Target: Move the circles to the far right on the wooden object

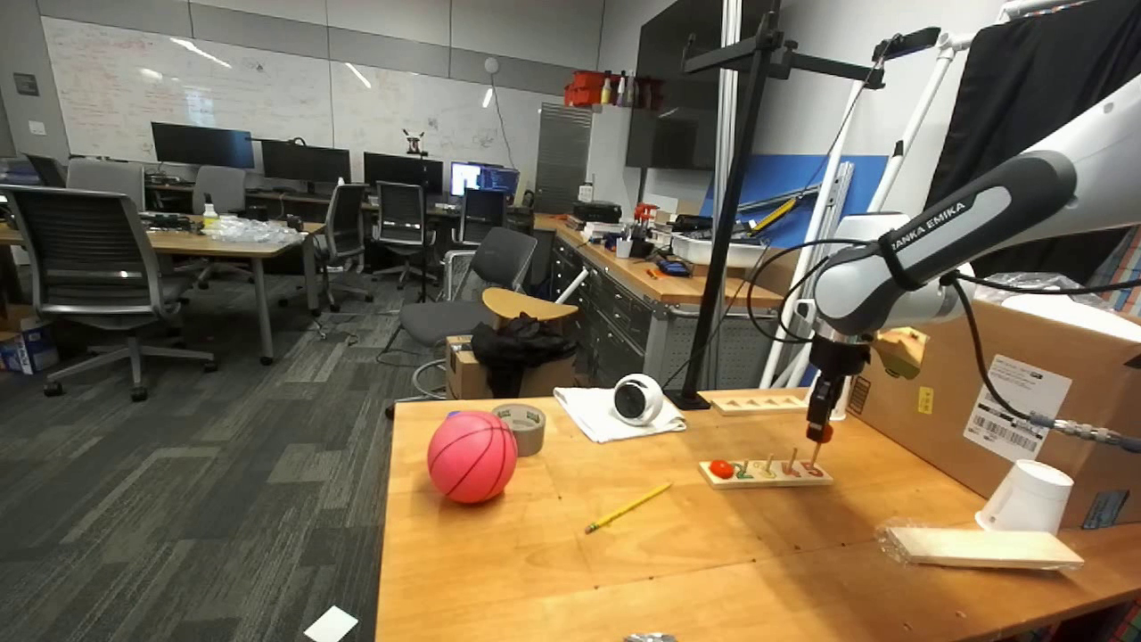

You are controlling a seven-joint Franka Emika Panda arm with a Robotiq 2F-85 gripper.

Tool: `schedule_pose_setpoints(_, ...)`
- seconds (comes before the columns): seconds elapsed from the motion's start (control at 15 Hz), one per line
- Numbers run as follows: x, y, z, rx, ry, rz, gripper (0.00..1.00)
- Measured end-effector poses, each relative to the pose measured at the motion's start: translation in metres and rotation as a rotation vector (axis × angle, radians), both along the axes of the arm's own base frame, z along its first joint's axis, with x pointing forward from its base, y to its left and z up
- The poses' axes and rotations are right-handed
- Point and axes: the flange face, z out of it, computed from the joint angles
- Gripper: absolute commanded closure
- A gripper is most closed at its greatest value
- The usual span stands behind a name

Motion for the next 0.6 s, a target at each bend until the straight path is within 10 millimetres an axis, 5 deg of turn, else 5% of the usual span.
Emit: schedule_pose_setpoints(0.6, -0.0017, -0.0015, -0.0023, 0.001, 0.006, -0.019, 0.79)
